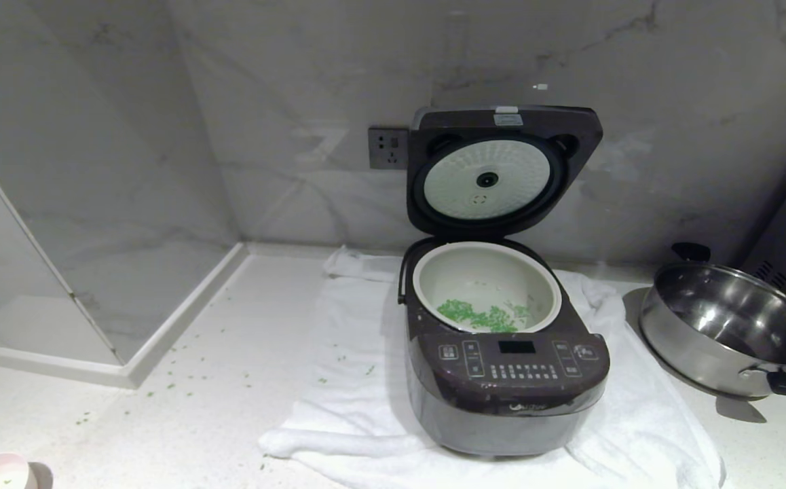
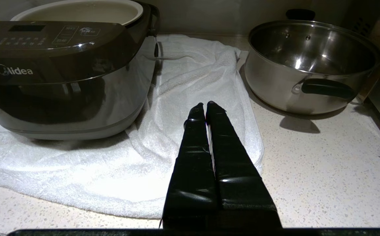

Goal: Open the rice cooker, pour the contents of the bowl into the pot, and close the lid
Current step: Pick up the bowl on the table

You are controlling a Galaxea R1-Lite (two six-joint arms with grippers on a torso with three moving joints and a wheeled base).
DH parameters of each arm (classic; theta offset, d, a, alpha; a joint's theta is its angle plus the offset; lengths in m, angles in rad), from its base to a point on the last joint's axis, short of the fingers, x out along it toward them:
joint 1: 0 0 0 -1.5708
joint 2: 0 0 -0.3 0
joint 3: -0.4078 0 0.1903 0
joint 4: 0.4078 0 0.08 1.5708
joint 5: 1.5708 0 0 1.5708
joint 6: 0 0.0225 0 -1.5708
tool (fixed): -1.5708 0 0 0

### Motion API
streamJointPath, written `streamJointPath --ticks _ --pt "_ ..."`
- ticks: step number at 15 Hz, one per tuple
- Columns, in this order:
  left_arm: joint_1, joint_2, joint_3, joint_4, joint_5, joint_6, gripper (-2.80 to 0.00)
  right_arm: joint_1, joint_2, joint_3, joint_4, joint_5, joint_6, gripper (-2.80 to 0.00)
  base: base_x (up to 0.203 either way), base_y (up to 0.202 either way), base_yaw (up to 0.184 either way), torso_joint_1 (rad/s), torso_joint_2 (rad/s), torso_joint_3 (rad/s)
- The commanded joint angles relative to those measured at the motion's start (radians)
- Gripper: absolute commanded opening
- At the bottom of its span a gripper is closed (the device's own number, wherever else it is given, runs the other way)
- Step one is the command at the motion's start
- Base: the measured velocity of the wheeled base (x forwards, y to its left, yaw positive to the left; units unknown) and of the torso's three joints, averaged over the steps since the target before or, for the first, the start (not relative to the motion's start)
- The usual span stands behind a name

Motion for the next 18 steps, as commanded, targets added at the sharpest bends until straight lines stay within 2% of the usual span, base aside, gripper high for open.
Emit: streamJointPath --ticks 1,3,6,8,10,11,13,16,18 --pt "0.035 0.339 -0.122 0.071 0.019 -0.028 -2.8 0.001 0.001 0.0 -0.001 0.0 0.001 -2.8 0.0 0.0 0.0 0.0 0.0 0.0" --pt "0.107 0.548 -0.225 0.148 0.03 -0.053 -2.8 0.001 -0.001 0.0 -0.001 0.0 0.0 -2.8 0.0 0.0 0.0 0.0 0.0 0.0" --pt "0.303 0.791 -0.369 0.269 0.015 -0.072 -2.8 0.0 0.001 0.0 -0.001 0.0 -0.001 -2.8 0.0 0.0 0.0 0.0 0.0 0.0" --pt "0.387 0.842 -0.407 0.367 -0.006 -0.074 -2.8 0.0 0.0 0.0 -0.001 0.0 -0.001 -2.8 0.0 0.0 0.0 0.0 0.0 0.0" --pt "0.445 0.872 -0.398 0.385 -0.02 -0.06 -2.8 0.001 0.0 0.0 -0.001 0.0 -0.001 -2.8 0.0 0.0 0.0 0.0 0.0 0.0" --pt "0.495 0.894 -0.397 0.384 -0.05 -0.033 -2.8 0.0 0.001 0.0 -0.001 0.0 0.0 -2.8 0.0 0.0 0.0 0.0 0.0 0.0" --pt "0.627 0.911 -0.402 0.379 -0.16 0.093 -2.8 0.001 0.001 0.0 -0.001 0.0 0.0 -2.8 0.0 0.0 0.0 0.0 0.0 0.0" --pt "0.879 0.983 -0.397 0.364 -0.338 0.377 -2.8 0.0 0.001 0.0 -0.001 0.0 0.001 -2.8 0.0 0.0 0.0 0.0 0.0 0.0" --pt "0.95 1.092 -0.395 0.311 -0.374 0.456 -2.8 0.0 0.001 0.0 -0.001 0.0 -0.001 -2.8 0.0 0.0 0.0 0.0 0.0 0.0"
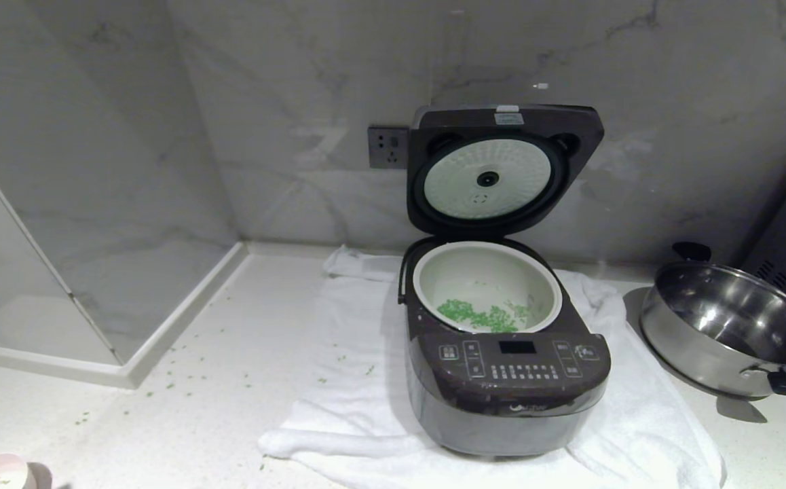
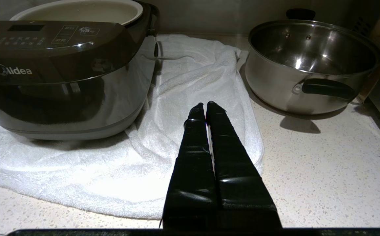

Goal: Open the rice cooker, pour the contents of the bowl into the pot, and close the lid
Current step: Pick up the bowl on the table

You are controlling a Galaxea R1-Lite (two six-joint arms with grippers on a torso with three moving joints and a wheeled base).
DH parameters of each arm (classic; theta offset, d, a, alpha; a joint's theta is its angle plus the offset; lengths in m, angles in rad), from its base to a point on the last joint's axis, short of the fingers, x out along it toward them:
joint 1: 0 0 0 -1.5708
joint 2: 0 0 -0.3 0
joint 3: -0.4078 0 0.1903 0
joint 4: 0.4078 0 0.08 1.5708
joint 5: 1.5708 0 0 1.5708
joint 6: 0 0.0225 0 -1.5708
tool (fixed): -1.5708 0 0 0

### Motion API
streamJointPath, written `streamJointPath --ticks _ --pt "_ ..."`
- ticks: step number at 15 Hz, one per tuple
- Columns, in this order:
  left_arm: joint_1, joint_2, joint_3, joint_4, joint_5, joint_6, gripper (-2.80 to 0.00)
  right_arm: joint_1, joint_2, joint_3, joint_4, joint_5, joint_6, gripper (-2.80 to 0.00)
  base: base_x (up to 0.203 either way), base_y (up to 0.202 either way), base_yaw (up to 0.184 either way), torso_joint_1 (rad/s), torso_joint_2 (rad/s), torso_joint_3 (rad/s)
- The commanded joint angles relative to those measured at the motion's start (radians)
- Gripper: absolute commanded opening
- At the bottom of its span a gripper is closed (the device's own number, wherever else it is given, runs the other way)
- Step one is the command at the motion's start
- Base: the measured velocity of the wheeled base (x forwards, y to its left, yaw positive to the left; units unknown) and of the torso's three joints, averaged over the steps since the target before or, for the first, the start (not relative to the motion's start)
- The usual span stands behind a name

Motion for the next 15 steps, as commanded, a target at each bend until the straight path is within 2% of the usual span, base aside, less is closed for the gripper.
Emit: streamJointPath --ticks 1,5,6,7,8,9,15 --pt "0.092 0.144 0.003 -0.069 -0.02 0.074 -2.8 0.001 0.001 0.0 0.0 0.0 0.001 -2.8 0.0 0.0 0.0 0.0 0.0 0.0" --pt "0.125 0.314 -0.002 -0.203 0.024 0.084 -2.8 0.0 0.001 0.0 0.0 0.0 0.001 -2.8 0.0 0.0 0.0 0.0 0.0 0.0" --pt "0.126 0.356 -0.003 -0.267 0.041 0.081 -2.8 0.001 -0.001 0.0 0.0 0.0 0.001 -2.8 0.0 0.0 0.0 0.0 0.0 0.0" --pt "0.128 0.377 0.002 -0.33 0.054 0.07 -2.8 0.0 -0.001 0.0 0.0 0.0 0.0 -2.8 0.0 0.0 0.0 0.0 0.0 0.0" --pt "0.137 0.38 0.003 -0.339 0.06 0.065 -2.8 0.0 0.001 0.0 0.0 0.0 0.0 -2.8 0.0 0.0 0.0 0.0 0.0 0.0" --pt "0.147 0.386 -0.007 -0.341 0.057 0.067 0.0 0.001 0.0 0.0 0.0 0.0 0.0 -2.8 0.0 0.0 0.0 0.0 0.0 0.0" --pt "0.185 0.499 -0.139 -0.344 0.046 0.059 0.0 0.0 -0.001 0.0 0.0 0.0 0.0 -2.8 0.0 0.0 0.0 0.0 0.0 0.0"
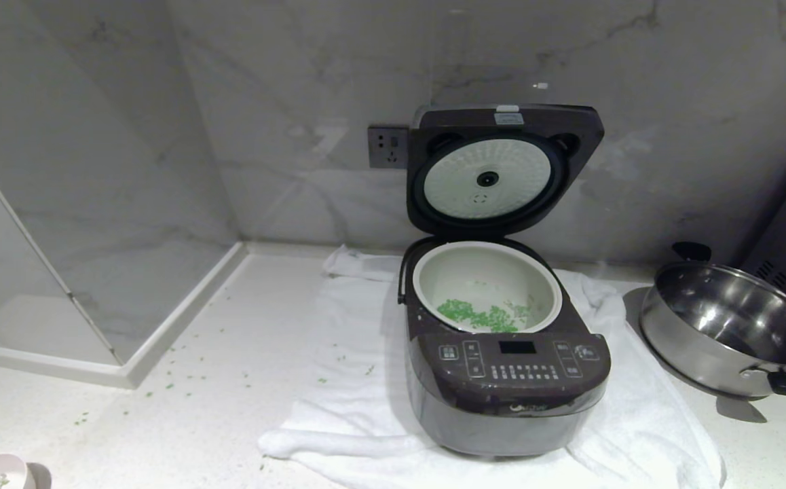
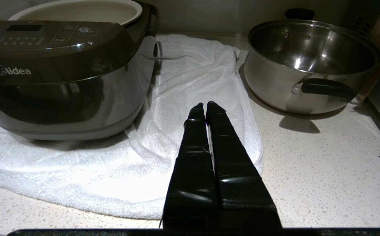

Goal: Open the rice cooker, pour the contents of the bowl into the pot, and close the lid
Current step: Pick up the bowl on the table

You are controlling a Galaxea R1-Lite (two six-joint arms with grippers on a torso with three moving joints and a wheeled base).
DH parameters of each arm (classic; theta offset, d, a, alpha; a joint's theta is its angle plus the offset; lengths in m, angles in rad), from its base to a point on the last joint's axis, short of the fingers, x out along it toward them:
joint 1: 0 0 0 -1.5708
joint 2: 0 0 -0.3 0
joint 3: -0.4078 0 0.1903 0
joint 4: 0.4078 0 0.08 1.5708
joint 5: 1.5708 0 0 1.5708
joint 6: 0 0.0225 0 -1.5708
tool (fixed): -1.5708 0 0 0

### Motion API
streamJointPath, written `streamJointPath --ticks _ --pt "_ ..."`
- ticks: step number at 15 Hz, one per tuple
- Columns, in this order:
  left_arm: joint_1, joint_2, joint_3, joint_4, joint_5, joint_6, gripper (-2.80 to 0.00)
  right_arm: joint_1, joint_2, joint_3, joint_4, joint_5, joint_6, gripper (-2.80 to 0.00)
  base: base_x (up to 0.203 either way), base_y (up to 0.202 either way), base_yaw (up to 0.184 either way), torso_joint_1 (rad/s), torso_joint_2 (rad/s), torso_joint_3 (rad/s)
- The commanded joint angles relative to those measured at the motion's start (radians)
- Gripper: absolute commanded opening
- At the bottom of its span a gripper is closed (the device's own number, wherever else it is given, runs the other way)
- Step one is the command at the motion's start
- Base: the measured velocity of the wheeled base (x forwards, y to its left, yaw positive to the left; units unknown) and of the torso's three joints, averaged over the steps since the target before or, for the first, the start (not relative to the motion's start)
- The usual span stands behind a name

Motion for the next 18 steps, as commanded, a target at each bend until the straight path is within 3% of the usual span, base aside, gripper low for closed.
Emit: streamJointPath --ticks 1,12,18 --pt "0.012 0.062 -0.032 0.003 -0.002 0.002 0.0 0.0 0.001 0.0 0.0 0.0 0.001 -2.8 0.0 0.0 0.0 0.0 0.0 0.0" --pt "0.005 0.185 -0.038 -0.057 -0.015 0.0 0.0 0.001 0.001 0.0 0.0 0.0 0.0 -2.8 0.0 0.0 0.0 0.0 0.0 0.0" --pt "0.01 0.16 -0.034 -0.1 -0.015 0.002 0.0 0.0 0.001 0.0 0.0 0.0 0.0 -2.8 0.0 0.0 0.0 0.0 0.0 0.0"
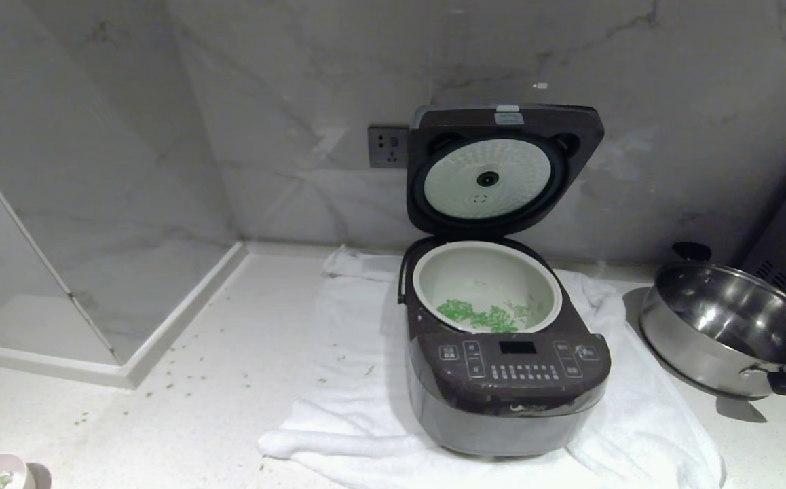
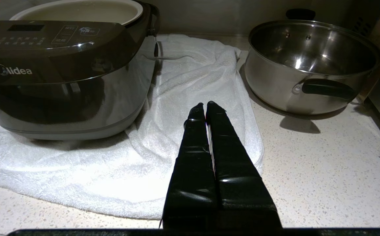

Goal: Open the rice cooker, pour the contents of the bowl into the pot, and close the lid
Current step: Pick up the bowl on the table

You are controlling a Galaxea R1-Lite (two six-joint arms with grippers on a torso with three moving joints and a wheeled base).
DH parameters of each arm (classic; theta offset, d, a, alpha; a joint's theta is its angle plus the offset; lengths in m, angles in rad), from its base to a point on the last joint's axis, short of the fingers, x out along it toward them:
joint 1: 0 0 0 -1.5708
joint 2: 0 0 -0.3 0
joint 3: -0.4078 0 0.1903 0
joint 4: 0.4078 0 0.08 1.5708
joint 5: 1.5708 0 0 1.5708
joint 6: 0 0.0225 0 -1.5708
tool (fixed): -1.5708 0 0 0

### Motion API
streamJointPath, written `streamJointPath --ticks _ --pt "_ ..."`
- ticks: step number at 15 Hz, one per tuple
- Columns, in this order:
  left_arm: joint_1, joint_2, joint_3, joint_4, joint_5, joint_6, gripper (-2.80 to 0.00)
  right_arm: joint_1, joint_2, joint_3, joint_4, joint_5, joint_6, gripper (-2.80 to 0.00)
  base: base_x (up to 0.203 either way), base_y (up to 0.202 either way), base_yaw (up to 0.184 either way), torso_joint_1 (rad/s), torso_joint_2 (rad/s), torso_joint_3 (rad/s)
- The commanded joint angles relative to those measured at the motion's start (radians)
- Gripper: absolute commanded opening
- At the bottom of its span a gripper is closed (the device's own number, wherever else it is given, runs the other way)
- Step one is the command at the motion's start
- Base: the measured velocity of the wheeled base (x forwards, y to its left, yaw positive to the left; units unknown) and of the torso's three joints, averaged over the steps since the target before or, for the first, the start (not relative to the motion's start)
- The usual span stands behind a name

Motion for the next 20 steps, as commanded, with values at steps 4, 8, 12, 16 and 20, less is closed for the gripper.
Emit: streamJointPath --ticks 4,8,12,16,20 --pt "-0.003 -0.075 0.037 0.009 0.005 0.002 0.0 0.0 0.0 0.0 0.0 0.0 0.0 -2.8 0.0 0.0 0.0 0.0 0.0 0.0" --pt "-0.017 -0.052 0.032 0.043 0.009 -0.002 0.0 0.001 0.0 0.0 0.0 0.0 0.001 -2.8 0.0 0.0 0.0 0.0 0.0 0.0" --pt "-0.102 -0.01 -0.007 0.045 0.01 -0.07 0.0 0.001 0.001 0.0 0.0 0.0 0.0 -2.8 0.0 0.0 0.0 0.0 0.0 0.0" --pt "-0.122 0.052 -0.021 0.043 0.012 -0.072 0.0 0.0 0.001 0.0 0.0 0.0 0.0 -2.8 0.0 0.0 0.0 0.0 0.0 0.0" --pt "-0.123 0.068 -0.024 0.04 0.013 -0.08 0.0 0.001 -0.001 0.0 0.0 0.0 0.0 -2.8 0.0 0.0 0.0 0.0 0.0 0.0"
